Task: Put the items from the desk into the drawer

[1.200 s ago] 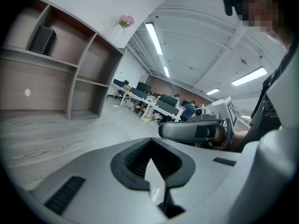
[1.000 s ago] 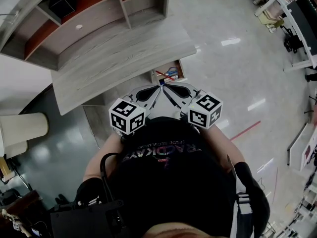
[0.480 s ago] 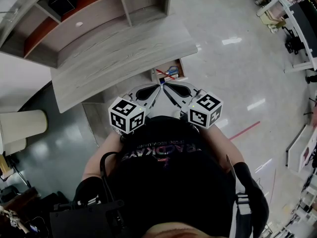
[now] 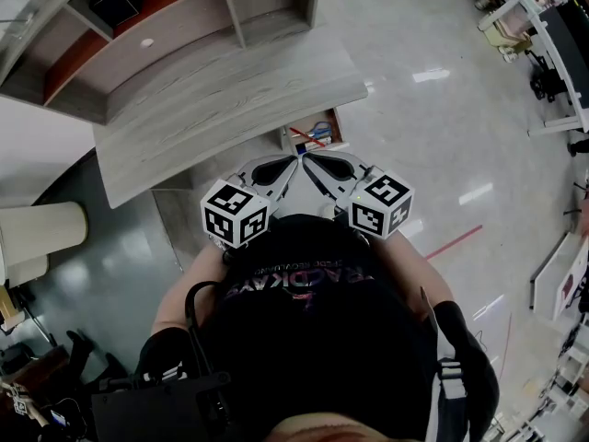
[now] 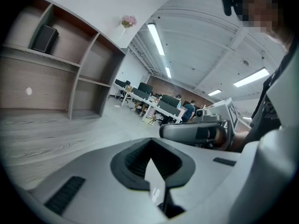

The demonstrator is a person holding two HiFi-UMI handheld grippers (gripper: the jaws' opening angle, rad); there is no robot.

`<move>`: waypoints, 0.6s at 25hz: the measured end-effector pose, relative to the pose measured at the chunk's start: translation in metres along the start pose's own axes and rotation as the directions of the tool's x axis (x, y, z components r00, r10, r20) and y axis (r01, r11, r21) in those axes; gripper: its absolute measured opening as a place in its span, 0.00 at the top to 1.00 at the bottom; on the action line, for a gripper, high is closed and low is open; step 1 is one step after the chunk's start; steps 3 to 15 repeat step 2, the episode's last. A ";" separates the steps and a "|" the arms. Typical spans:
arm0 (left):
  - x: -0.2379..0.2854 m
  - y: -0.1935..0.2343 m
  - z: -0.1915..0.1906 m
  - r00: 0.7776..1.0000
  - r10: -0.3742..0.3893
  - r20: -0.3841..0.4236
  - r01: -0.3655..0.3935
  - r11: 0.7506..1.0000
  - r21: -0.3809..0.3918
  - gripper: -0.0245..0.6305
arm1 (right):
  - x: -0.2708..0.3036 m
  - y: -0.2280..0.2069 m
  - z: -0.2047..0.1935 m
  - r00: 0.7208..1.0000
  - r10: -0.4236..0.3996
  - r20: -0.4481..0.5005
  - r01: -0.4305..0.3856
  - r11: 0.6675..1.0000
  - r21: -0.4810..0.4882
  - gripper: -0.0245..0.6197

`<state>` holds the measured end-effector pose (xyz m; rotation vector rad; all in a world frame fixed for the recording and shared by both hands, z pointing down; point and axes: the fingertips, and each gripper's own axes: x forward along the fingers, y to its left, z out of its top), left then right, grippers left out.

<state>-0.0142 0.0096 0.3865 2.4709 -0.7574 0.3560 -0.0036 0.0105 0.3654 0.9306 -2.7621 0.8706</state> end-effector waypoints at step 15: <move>0.000 0.000 0.001 1.000 -0.001 0.001 0.001 1.000 0.000 0.95 | 0.000 0.000 0.002 1.000 -0.001 0.001 0.001 1.000 -0.004 0.94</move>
